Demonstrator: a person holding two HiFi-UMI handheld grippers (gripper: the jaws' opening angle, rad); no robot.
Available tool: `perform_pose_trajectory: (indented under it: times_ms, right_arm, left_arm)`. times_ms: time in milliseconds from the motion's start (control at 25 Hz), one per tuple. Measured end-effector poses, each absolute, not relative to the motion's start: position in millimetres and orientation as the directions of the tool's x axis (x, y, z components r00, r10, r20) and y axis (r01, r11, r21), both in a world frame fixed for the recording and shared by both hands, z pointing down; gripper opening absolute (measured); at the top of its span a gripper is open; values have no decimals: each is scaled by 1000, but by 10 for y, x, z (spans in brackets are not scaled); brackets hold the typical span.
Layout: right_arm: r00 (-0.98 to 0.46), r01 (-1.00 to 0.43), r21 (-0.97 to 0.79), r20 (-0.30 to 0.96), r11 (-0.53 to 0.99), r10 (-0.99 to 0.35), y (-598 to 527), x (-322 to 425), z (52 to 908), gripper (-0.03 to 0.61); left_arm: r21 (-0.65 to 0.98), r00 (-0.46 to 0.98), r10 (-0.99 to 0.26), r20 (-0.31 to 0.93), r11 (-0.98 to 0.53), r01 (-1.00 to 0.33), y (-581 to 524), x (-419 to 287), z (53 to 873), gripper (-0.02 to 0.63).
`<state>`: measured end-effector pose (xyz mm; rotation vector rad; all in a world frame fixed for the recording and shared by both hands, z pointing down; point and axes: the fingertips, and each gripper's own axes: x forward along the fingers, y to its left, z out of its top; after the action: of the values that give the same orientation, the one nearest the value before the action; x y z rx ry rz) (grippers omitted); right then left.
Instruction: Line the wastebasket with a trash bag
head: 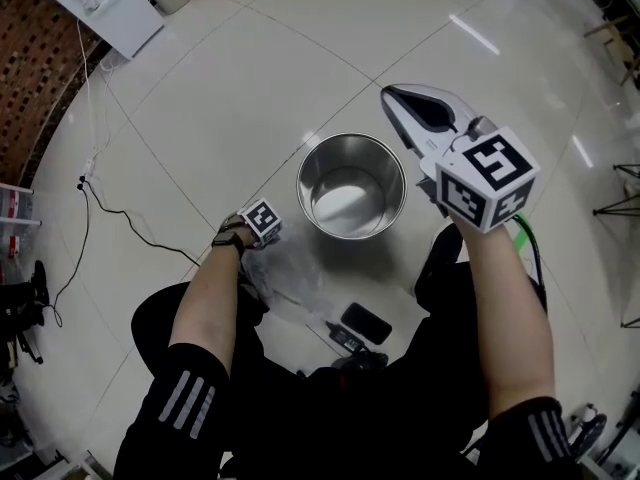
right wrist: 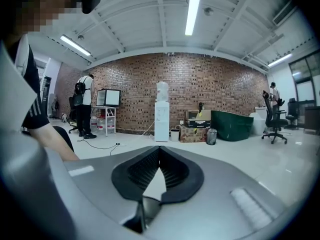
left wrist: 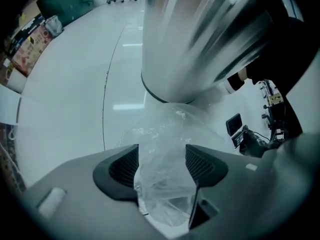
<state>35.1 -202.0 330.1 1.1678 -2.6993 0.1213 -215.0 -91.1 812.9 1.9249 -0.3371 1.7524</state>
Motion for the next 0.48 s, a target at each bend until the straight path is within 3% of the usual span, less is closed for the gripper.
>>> perform_pose_trajectory:
  times_ms: [80,200,240,480]
  right_arm:
    - [-667,-731,1,209,682,-715,-2027,360,3288,8]
    - [-664,-734,-4,210,679,-717,-2043,373,3301,8]
    - [-664,-735,-6,211,678,-718,-2049,376,3304,7]
    - [-655,-744,-16,214,668,-725,-2052,432,3297,7]
  left_arm:
    - [186,124,143,982,-848,-497,-909,-2154,8138,228]
    - [161,69,146,987,-853,-496,-860,-2268,8148,32]
    - [154,61,142,988,-855,-495,-864,-2295,8144,-1]
    - [145,102,111,989,-887,-439,-911,-2270,7732,-6]
